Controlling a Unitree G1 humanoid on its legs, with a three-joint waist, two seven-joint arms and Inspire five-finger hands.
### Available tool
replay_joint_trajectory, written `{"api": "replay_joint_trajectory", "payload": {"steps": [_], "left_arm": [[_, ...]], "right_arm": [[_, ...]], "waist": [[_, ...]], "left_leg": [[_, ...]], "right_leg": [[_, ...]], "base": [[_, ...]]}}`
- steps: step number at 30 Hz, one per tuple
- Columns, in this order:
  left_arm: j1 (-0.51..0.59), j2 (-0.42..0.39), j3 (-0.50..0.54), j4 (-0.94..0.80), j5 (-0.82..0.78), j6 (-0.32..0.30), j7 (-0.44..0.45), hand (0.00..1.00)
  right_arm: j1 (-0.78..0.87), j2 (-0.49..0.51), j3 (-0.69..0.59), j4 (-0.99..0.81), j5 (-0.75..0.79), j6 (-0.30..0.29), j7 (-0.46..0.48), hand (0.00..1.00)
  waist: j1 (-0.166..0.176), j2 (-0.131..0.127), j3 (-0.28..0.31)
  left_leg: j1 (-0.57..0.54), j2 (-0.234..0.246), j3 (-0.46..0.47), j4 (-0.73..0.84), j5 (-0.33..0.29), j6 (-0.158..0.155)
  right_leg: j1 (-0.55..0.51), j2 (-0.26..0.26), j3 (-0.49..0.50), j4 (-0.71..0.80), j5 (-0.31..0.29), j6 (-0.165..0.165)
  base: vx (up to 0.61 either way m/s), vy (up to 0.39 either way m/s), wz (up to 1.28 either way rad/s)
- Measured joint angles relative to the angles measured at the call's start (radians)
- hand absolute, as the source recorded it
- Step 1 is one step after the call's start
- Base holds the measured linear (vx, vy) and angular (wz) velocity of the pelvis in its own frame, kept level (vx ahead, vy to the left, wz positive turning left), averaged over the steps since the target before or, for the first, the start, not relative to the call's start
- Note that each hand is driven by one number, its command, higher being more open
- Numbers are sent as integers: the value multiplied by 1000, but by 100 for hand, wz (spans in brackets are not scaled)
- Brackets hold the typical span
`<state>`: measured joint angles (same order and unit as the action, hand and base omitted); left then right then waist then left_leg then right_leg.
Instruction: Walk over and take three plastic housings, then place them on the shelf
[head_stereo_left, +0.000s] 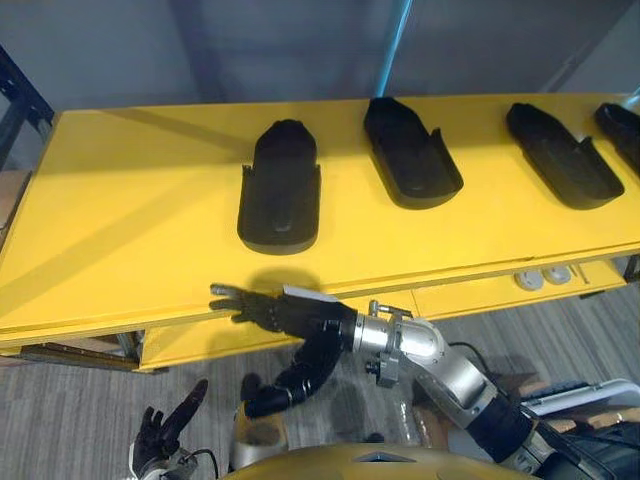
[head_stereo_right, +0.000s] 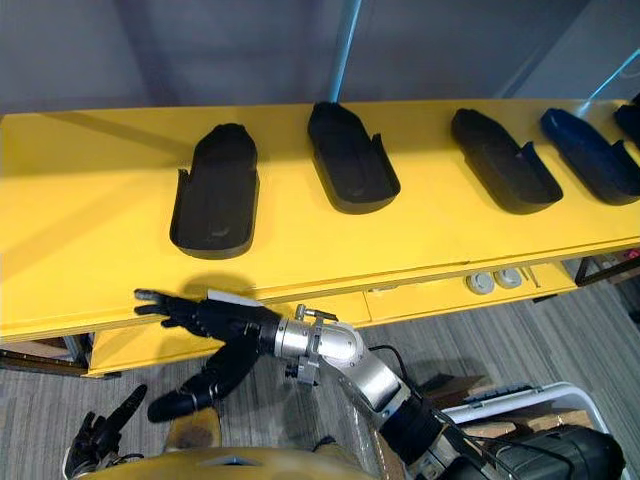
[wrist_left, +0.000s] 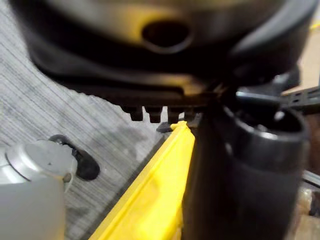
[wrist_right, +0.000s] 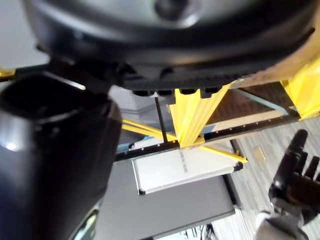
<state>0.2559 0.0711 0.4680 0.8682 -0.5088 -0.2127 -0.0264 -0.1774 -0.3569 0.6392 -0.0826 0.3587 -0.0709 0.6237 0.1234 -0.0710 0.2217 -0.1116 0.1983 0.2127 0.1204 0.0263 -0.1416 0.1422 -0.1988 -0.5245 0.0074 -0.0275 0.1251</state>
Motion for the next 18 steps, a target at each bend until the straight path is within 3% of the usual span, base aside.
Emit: {"api": "replay_joint_trajectory", "payload": {"steps": [12, 18], "left_arm": [[-21, 20, -73, 28, 0, 64, -32, 100], [-26, 21, -97, 28, 1, 66, -28, 100]], "right_arm": [[-69, 12, -156, 23, -41, -45, -78, 100], [-108, 21, -200, 44, -81, -45, -94, 100]], "waist": [[-2, 5, 49], [-6, 5, 62]], "left_leg": [[-24, -1, -14, 7, 2, 3], [-42, -1, -22, 10, 8, 8]], "right_leg": [[-26, -1, 14, 10, -1, -2], [-48, -2, 20, 24, -2, -3]], "base": [[-2, 5, -1], [-11, 6, 0]]}}
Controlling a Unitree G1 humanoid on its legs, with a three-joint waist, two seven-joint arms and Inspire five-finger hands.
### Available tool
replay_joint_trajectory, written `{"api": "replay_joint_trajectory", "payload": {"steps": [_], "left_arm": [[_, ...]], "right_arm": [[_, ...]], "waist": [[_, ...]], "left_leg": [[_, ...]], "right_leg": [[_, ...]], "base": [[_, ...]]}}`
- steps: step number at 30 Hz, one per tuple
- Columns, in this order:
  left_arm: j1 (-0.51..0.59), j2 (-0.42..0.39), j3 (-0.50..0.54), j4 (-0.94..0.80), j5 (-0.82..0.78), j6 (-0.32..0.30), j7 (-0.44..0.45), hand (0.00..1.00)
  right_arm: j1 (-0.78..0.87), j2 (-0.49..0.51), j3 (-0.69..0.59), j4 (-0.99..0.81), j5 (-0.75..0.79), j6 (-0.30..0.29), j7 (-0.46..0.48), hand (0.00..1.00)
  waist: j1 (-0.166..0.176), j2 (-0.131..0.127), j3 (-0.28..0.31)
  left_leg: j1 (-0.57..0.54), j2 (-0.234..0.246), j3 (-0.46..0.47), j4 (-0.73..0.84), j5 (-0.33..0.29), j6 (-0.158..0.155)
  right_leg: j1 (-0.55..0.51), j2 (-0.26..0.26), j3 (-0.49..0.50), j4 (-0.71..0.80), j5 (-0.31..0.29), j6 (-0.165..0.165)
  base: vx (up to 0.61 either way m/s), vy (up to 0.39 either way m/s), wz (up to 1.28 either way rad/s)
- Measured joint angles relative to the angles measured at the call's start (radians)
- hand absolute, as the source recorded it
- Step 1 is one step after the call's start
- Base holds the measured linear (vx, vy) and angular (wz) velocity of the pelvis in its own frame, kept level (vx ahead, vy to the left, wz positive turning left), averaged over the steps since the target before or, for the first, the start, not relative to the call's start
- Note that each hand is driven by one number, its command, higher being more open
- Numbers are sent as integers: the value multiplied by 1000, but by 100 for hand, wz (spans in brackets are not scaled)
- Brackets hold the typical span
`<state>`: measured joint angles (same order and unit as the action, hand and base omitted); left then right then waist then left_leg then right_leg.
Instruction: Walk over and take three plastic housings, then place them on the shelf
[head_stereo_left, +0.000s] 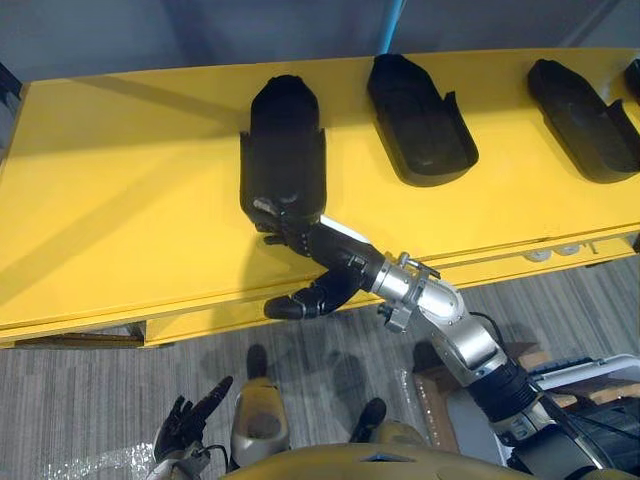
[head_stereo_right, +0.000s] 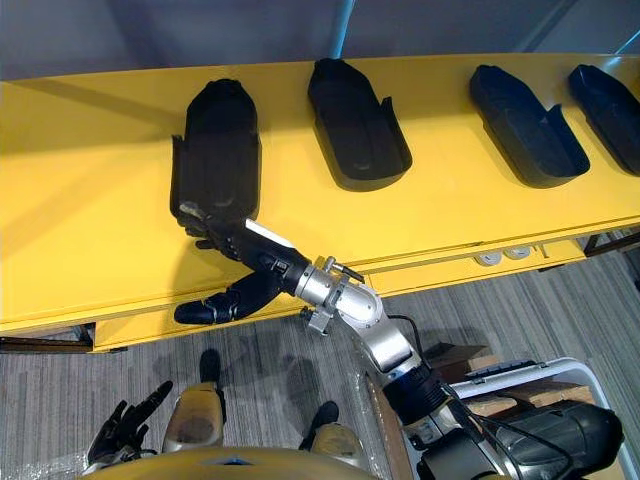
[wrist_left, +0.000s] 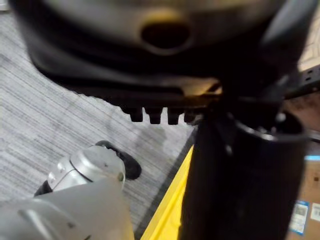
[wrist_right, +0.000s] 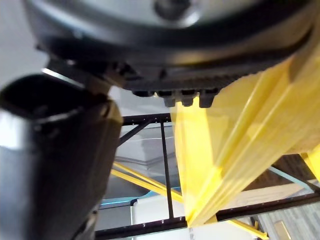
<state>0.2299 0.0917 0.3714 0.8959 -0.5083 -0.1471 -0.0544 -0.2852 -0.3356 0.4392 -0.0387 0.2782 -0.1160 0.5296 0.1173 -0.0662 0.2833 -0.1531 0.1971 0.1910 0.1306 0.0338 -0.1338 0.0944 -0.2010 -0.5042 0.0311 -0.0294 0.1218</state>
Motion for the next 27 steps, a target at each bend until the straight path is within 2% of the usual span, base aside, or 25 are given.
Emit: {"api": "replay_joint_trajectory", "payload": {"steps": [13, 27], "left_arm": [[-25, 0, -20, 0, 5, 21, 9, 100], [-32, 0, -22, -3, 9, 20, 10, 100]], "right_arm": [[-44, 20, -35, 44, -40, -29, -23, 100], [-44, 49, -84, 82, -79, -67, -176, 100]], "waist": [[-7, 1, 24], [-12, -1, 23]], "left_leg": [[0, -1, -3, -19, 21, 7], [25, -6, 5, -103, 78, 11]], "right_leg": [[-11, -1, 8, 12, -2, -3], [-30, -2, 17, 22, -1, -1]], "base": [[-14, 5, 0], [0, 0, 0]]}}
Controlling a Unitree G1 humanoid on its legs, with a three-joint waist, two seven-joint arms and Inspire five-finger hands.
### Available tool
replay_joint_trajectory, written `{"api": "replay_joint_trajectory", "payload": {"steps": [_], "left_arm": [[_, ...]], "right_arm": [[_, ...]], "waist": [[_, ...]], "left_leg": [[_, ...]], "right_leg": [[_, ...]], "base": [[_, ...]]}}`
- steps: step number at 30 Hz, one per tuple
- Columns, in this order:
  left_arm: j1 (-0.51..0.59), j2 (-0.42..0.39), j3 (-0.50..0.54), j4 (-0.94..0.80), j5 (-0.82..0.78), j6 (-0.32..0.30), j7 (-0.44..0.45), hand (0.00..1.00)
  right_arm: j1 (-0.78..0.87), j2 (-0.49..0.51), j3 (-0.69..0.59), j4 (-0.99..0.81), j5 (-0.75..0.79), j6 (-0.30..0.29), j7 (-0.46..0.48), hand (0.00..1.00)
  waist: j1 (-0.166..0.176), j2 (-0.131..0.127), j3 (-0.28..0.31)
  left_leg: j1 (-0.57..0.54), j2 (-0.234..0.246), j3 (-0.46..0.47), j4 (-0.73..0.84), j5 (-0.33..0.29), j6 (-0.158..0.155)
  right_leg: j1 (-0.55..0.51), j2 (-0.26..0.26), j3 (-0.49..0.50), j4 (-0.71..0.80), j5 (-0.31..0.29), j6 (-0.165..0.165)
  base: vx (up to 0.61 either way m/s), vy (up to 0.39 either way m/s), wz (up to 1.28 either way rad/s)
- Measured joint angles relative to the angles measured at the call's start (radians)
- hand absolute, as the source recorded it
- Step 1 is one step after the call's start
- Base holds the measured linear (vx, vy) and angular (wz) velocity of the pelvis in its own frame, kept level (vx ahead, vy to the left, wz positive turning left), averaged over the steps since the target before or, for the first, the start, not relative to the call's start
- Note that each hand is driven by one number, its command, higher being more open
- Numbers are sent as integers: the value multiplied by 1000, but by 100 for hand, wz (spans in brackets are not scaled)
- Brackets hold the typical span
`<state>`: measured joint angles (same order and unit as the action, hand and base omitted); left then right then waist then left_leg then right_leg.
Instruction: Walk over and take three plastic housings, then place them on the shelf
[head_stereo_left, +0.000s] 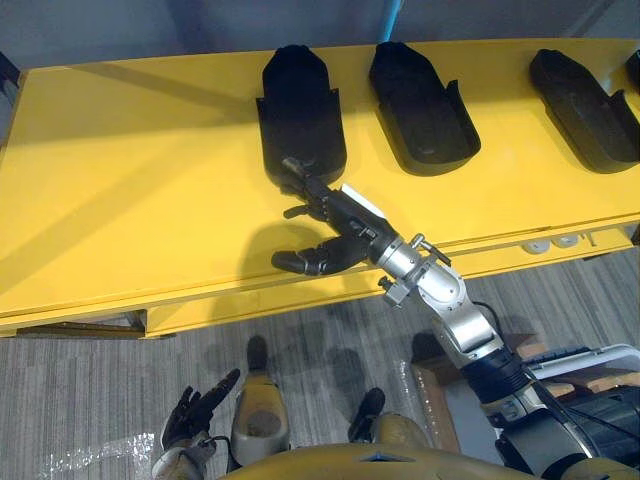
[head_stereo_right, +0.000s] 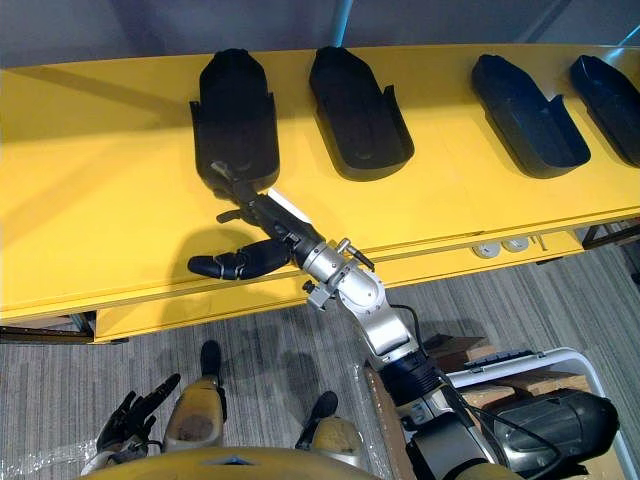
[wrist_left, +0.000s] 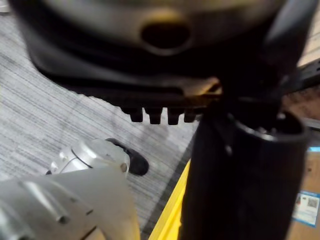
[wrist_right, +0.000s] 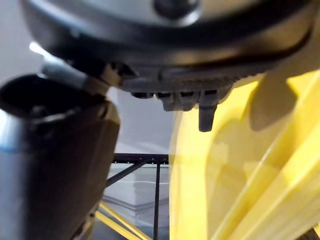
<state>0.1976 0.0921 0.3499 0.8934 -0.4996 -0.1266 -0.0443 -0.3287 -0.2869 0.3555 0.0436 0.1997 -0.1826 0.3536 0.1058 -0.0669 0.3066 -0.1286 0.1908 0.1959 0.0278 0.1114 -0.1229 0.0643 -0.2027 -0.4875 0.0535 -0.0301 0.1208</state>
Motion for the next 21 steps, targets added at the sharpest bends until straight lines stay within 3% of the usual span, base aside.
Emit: {"api": "replay_joint_trajectory", "payload": {"steps": [3, 8, 13, 16, 18, 21], "left_arm": [[0, 0, -4, 0, 0, 0, 0, 100], [0, 0, -20, 0, 0, 1, 9, 100], [0, 2, -16, 0, 12, 4, 9, 100], [8, 3, 5, 0, 41, 5, 7, 100], [14, 6, 26, 5, 44, 11, 3, 100], [16, 10, 28, 11, 48, 11, -10, 100]], "right_arm": [[0, 8, -17, 0, 4, 0, 22, 100], [0, 4, -31, -1, 48, 5, 146, 100], [10, -56, -24, -156, 178, 99, 265, 100], [23, -71, -46, -280, 243, 110, 265, 100], [50, -70, -131, -381, 277, 109, 211, 100], [63, -67, -232, -392, 296, 105, 99, 100]], "waist": [[-1, 0, 0], [-5, -4, -2], [-7, -12, -5], [-24, -29, -16], [-31, -52, -34], [-44, -69, -58]], "left_leg": [[0, -1, 4, -8, 6, 1], [4, -2, 5, -16, 11, 2], [34, -2, 24, -35, 15, 1], [41, -2, 27, -38, 15, 1], [66, -2, 50, -53, 16, -1], [86, -2, 67, -71, 19, -3]], "right_leg": [[-8, -1, 5, 2, 1, 2], [-8, -1, 5, 2, 2, 3], [2, -1, 21, -1, 3, 5], [5, -1, 24, -3, 3, 5], [8, -2, 44, -3, 4, 5], [9, -3, 57, -3, 5, 6]], "base": [[-7, 1, -2], [2, -1, -1], [0, -1, -8], [2, -2, -5], [7, 2, -23], [-6, 0, -15]]}}
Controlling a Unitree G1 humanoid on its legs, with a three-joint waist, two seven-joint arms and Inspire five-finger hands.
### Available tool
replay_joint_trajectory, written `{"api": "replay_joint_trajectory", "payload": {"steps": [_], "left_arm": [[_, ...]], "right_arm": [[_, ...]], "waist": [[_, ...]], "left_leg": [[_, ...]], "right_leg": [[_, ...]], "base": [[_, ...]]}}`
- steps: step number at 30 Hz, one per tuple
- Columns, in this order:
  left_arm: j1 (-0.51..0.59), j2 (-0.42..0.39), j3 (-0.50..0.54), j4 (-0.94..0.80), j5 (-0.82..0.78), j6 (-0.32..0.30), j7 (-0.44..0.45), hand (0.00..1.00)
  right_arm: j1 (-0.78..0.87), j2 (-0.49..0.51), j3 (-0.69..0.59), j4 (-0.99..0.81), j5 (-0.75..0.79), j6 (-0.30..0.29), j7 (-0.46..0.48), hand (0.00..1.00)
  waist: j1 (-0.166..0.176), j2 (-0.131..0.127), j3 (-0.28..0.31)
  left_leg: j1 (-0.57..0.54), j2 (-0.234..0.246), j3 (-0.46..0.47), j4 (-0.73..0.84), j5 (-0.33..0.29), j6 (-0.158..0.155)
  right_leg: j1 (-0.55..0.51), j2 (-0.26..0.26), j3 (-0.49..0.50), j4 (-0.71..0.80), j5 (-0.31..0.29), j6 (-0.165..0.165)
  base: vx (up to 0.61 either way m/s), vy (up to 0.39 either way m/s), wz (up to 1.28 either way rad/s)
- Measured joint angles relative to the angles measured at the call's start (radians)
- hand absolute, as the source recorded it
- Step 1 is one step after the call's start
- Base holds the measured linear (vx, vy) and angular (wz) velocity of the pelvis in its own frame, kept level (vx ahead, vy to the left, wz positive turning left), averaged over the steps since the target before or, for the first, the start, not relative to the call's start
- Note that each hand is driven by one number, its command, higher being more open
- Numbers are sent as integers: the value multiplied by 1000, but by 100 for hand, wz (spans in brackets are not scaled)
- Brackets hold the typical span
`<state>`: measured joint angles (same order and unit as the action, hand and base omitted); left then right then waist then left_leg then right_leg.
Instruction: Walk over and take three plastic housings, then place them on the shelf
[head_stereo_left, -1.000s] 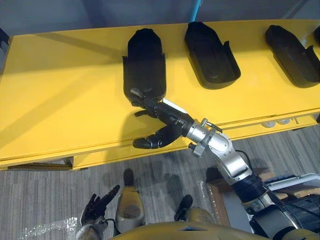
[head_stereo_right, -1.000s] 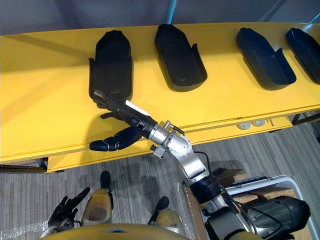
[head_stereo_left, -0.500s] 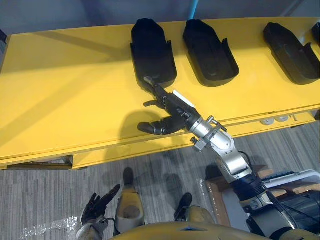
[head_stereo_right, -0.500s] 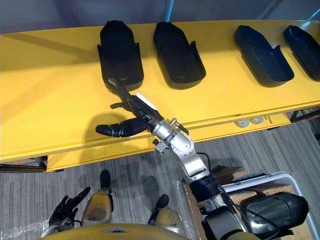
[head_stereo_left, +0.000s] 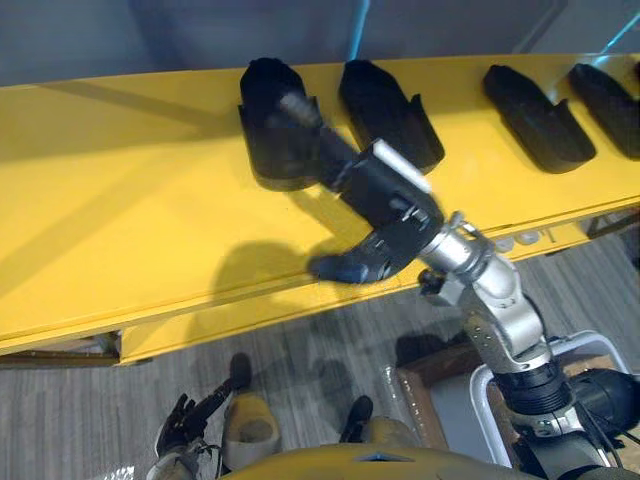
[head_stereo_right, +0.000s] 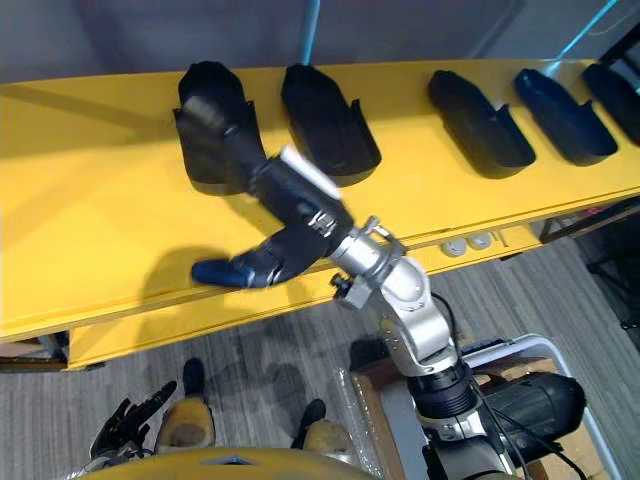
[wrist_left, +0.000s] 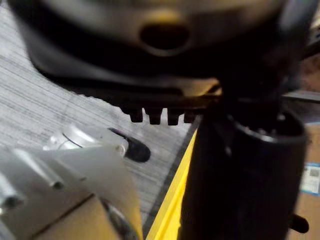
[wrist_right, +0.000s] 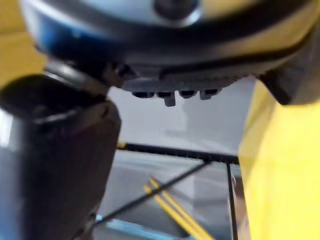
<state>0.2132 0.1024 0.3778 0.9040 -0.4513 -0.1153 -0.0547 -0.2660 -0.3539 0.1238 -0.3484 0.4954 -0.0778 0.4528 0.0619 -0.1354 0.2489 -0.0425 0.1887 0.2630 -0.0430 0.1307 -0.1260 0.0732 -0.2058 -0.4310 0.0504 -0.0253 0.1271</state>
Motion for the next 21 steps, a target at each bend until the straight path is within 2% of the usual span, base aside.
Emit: {"api": "replay_joint_trajectory", "payload": {"steps": [3, 8, 11, 13, 16, 21], "left_arm": [[4, -4, -2, 9, 32, -1, -2, 100], [8, -9, -29, 17, 42, 6, 2, 100], [7, -9, -57, 29, 62, 13, 8, 100], [7, -15, -62, 29, 62, 18, 10, 100], [4, -17, -62, 30, 64, 38, 14, 100], [7, -38, -54, 29, 65, 75, 25, 100]], "right_arm": [[28, 7, -73, 14, -19, 0, -141, 100], [9, 7, -117, 115, -88, 10, -208, 100], [-90, 6, -70, 289, -137, 81, -249, 100], [-203, 6, -11, 464, -138, 132, -289, 100], [-298, 12, 39, 605, -178, 155, -325, 100], [-443, 60, 62, 676, -210, 155, -356, 100]], "waist": [[-16, -2, -18], [-37, 27, -39], [-36, 51, -57], [-17, 60, -62], [23, 61, -62], [63, 63, -61]], "left_leg": [[16, 0, 11, -8, 2, -1], [29, -1, 18, -19, 7, -1], [44, -1, 19, -34, 14, 0], [44, -1, 16, -37, 18, 2], [43, -5, -8, -39, 23, 2], [24, -12, -41, -39, 32, 4]], "right_leg": [[3, 0, 11, 0, 1, 2], [8, 0, 19, 0, 3, 4], [19, 1, 15, -2, 4, 5], [21, 2, 11, -3, 6, 9], [39, 2, -12, -10, 7, 10], [53, 1, -54, -23, 10, 14]], "base": [[-2, -2, -11], [-1, -1, -4], [0, 0, 0], [-25, -14, 5], [-8, -15, 21], [0, -15, 22]]}}
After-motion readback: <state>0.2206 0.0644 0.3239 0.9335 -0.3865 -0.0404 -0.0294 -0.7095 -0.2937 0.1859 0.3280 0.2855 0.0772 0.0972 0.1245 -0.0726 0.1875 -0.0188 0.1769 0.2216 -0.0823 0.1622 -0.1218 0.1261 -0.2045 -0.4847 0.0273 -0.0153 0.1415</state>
